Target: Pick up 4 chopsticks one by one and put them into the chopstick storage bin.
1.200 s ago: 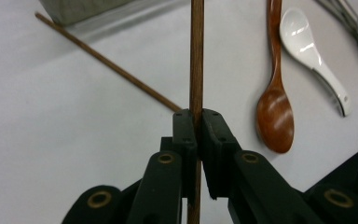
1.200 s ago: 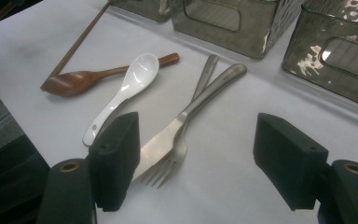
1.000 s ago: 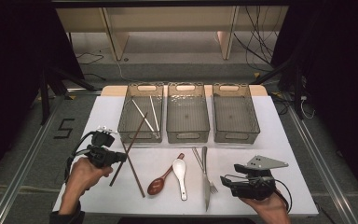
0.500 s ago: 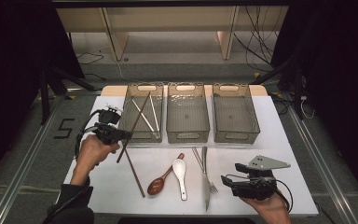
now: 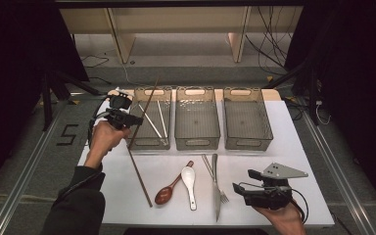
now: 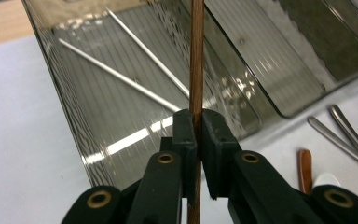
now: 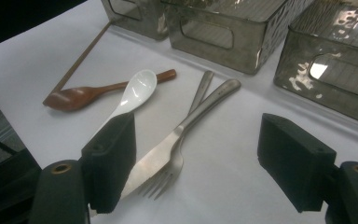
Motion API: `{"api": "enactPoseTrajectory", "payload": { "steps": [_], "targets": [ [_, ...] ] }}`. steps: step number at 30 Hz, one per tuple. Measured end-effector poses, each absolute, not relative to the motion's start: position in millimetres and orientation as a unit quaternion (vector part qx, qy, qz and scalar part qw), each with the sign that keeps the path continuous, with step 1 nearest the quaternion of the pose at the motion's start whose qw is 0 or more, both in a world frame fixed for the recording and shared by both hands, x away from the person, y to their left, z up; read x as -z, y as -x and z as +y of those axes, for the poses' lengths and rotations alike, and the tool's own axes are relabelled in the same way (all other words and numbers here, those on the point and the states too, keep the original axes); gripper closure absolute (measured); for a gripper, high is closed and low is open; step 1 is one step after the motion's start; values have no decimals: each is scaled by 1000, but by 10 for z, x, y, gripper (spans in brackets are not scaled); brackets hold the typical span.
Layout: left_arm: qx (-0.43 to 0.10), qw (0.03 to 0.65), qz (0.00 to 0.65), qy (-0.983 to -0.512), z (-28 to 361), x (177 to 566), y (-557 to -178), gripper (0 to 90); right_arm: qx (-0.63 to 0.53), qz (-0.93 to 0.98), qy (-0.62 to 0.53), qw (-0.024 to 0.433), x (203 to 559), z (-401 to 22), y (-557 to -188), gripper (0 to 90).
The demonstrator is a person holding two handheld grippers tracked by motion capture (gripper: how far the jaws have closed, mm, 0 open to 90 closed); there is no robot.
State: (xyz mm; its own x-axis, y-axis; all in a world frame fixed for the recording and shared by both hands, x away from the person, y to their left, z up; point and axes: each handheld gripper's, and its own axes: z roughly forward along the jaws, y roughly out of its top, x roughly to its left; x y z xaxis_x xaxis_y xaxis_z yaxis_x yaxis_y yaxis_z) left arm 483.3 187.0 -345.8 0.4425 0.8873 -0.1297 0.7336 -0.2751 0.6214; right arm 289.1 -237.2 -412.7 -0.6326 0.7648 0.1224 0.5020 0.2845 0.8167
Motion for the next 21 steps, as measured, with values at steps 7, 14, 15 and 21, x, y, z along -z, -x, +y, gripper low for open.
{"api": "enactPoseTrajectory", "payload": {
  "steps": [7,14,15,21],
  "targets": [
    [-136,307,515,-789,1838,3453,-5024,843,-454,780,-401,156,4109,-2402,-2881,283],
    [-143,303,525,-783,1821,3496,-5180,843,-457,779,-399,158,4107,-2410,-2878,283],
    [-145,305,525,-781,1820,3499,-5194,843,-457,779,-399,157,4107,-2410,-2877,283],
    [-152,308,523,-780,1797,3494,-5256,842,-456,779,-401,156,4114,-2413,-2879,283]
  ]
}}
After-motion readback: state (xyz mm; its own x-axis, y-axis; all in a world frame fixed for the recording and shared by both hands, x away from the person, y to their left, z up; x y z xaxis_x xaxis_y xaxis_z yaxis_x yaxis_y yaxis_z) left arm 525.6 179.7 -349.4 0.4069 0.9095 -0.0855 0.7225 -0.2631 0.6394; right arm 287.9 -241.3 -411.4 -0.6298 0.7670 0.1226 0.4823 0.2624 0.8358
